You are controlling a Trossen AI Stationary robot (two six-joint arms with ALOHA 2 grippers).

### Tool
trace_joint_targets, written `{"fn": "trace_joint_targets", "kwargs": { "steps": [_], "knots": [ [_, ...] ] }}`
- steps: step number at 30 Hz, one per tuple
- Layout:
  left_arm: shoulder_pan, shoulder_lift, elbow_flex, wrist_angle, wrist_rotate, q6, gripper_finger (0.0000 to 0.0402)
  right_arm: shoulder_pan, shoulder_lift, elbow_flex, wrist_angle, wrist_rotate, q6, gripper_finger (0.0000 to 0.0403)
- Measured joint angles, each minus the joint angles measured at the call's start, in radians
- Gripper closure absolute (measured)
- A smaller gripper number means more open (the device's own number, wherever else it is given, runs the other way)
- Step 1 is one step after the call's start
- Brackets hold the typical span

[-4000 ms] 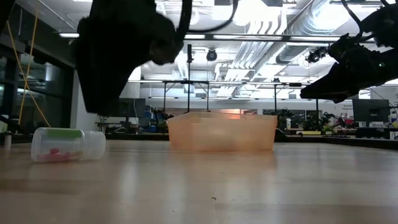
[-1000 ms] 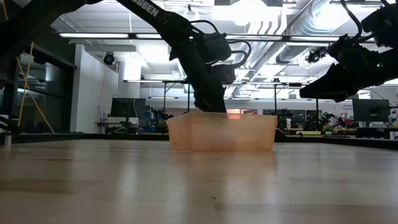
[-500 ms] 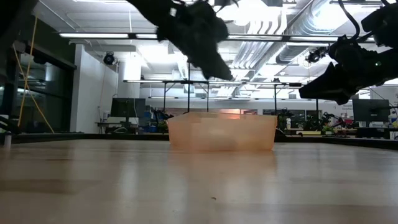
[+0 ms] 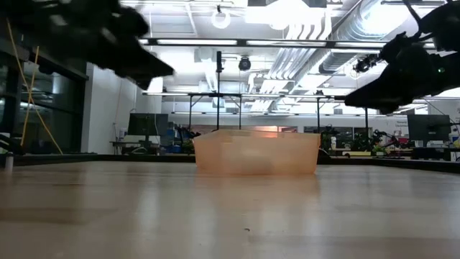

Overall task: Pick and place pill bottles into a basket
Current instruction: Return to Home Position

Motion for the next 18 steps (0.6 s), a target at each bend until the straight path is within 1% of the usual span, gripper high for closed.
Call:
{"fn": "trace_joint_targets", "kwargs": {
  "steps": [2,4,7,9,11,14,16,18],
  "knots": [
    [-0.028,-0.133,-0.086,0.010,-0.003,-0.011,0.0327,0.000,0.000,0.000,0.022,-0.005,-0.019,0.0261],
    [-0.071,-0.252,-0.146,0.008,-0.017,0.010,0.0326,0.000,-0.002,0.000,0.032,-0.048,-0.024,0.0261],
    [-0.126,-0.419,-0.215,-0.009,-0.101,0.054,0.0347,0.000,-0.002,0.000,0.057,-0.091,-0.016,0.0261],
    [-0.153,-0.513,-0.246,-0.041,-0.149,0.083,0.0369,0.000,-0.002,0.000,0.073,-0.087,-0.022,0.0261],
    [-0.177,-0.586,-0.268,-0.082,-0.189,0.099,0.0380,0.000,-0.004,0.000,0.092,-0.065,-0.039,0.0261],
    [-0.203,-0.685,-0.282,-0.191,-0.222,0.101,0.0379,0.000,-0.009,0.000,0.120,-0.051,-0.068,0.0261],
    [-0.218,-0.741,-0.284,-0.255,-0.246,0.088,0.0366,0.000,-0.009,0.000,0.154,-0.079,-0.076,0.0261],
    [-0.230,-0.792,-0.284,-0.312,-0.258,0.079,0.0345,0.003,-0.010,0.000,0.200,-0.142,-0.097,0.0261]
  ]
}}
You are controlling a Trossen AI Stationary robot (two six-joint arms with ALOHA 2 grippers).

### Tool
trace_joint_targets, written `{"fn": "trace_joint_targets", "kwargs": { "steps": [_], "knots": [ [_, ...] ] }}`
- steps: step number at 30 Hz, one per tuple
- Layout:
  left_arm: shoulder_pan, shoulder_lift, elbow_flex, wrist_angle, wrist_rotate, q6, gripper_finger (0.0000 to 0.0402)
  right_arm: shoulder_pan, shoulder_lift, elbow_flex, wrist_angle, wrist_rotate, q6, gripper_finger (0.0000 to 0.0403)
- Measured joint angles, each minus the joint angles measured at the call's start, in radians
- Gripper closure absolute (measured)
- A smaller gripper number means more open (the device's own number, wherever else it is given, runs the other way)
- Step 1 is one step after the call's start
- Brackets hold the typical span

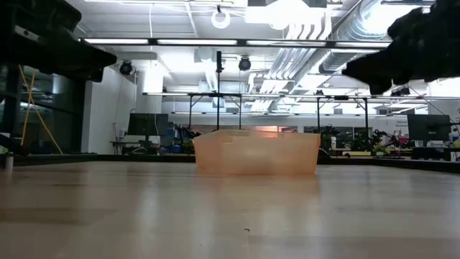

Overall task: Pick and place pill bottles into a basket
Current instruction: Return to Home Position

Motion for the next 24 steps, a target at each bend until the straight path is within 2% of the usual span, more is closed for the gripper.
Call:
{"fn": "trace_joint_targets", "kwargs": {
  "steps": [2,4,9,13,19,24],
  "knots": [
    [-0.008,-0.050,0.000,-0.035,-0.004,0.011,0.0334,0.001,0.000,0.000,0.029,-0.049,-0.020,0.0261],
    [-0.014,-0.095,0.000,-0.067,0.001,0.026,0.0336,0.001,0.000,0.000,0.036,-0.053,-0.034,0.0261],
    [-0.013,-0.214,0.000,-0.171,0.016,0.029,0.0379,0.001,-0.013,0.000,0.034,-0.077,0.009,0.0261],
    [-0.013,-0.210,-0.001,-0.203,0.052,0.021,0.0379,0.005,-0.040,0.000,0.000,-0.070,0.020,0.0261],
    [-0.014,-0.213,0.000,-0.176,0.074,-0.009,0.0331,0.042,-0.095,0.000,-0.020,-0.029,-0.008,0.0261],
    [-0.013,-0.213,0.000,-0.149,0.153,-0.010,0.0349,0.053,-0.123,0.000,-0.060,0.006,-0.025,0.0261]
  ]
}}
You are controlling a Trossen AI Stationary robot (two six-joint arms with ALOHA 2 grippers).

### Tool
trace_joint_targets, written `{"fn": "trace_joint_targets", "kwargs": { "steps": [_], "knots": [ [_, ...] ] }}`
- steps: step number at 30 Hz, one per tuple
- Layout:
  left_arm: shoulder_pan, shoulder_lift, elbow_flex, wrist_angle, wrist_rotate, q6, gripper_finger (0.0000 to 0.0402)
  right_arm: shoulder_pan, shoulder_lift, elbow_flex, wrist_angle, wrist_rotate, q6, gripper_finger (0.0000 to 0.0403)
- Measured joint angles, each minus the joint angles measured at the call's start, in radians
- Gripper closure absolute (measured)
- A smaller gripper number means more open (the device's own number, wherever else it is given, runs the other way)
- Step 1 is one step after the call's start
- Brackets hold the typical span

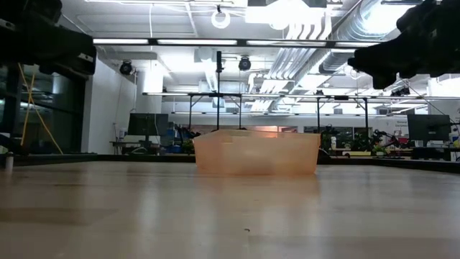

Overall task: Pick and place pill bottles into a basket
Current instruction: Return to Home Position

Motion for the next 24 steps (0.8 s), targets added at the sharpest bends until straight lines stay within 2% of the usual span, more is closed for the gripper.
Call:
{"fn": "trace_joint_targets", "kwargs": {
  "steps": [4,7,17,24],
  "knots": [
    [0.000,0.000,0.000,-0.005,0.007,-0.002,0.0371,0.000,0.000,0.000,0.009,-0.003,0.098,0.0261],
    [0.000,0.000,0.000,-0.014,0.006,-0.002,0.0373,0.000,0.000,0.000,0.010,0.047,0.159,0.0260],
    [0.000,0.000,0.000,-0.018,0.006,-0.001,0.0286,0.000,0.002,0.000,-0.003,0.064,0.203,0.0260],
    [0.000,0.000,0.000,-0.018,0.005,0.001,0.0261,0.000,0.002,0.000,-0.003,0.064,0.203,0.0261]
  ]
}}
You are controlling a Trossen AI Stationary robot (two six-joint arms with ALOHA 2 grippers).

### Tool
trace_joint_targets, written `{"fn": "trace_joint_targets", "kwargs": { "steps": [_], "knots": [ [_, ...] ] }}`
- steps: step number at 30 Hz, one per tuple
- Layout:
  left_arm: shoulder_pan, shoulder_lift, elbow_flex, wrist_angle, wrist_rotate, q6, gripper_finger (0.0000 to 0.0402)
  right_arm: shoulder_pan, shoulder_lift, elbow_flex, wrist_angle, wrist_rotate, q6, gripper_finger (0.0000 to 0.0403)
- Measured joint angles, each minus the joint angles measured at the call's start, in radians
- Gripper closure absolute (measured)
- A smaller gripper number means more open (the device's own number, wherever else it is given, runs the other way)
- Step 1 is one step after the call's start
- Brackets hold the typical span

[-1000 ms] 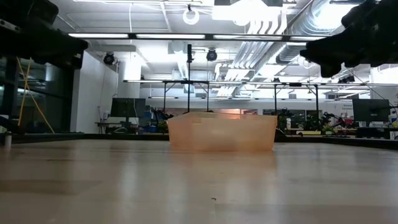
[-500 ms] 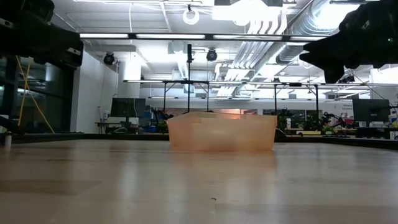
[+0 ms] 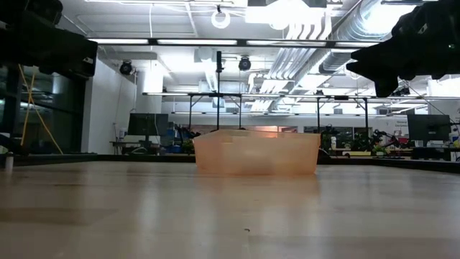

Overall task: Pick and place pill bottles into a basket
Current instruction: Return to Home Position

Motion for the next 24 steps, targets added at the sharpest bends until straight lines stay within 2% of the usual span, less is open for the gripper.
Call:
{"fn": "trace_joint_targets", "kwargs": {
  "steps": [24],
  "knots": [
    [0.000,0.000,0.001,0.000,-0.001,-0.001,0.0259,0.000,0.000,0.000,0.000,0.000,0.000,0.0256]
  ]
}}
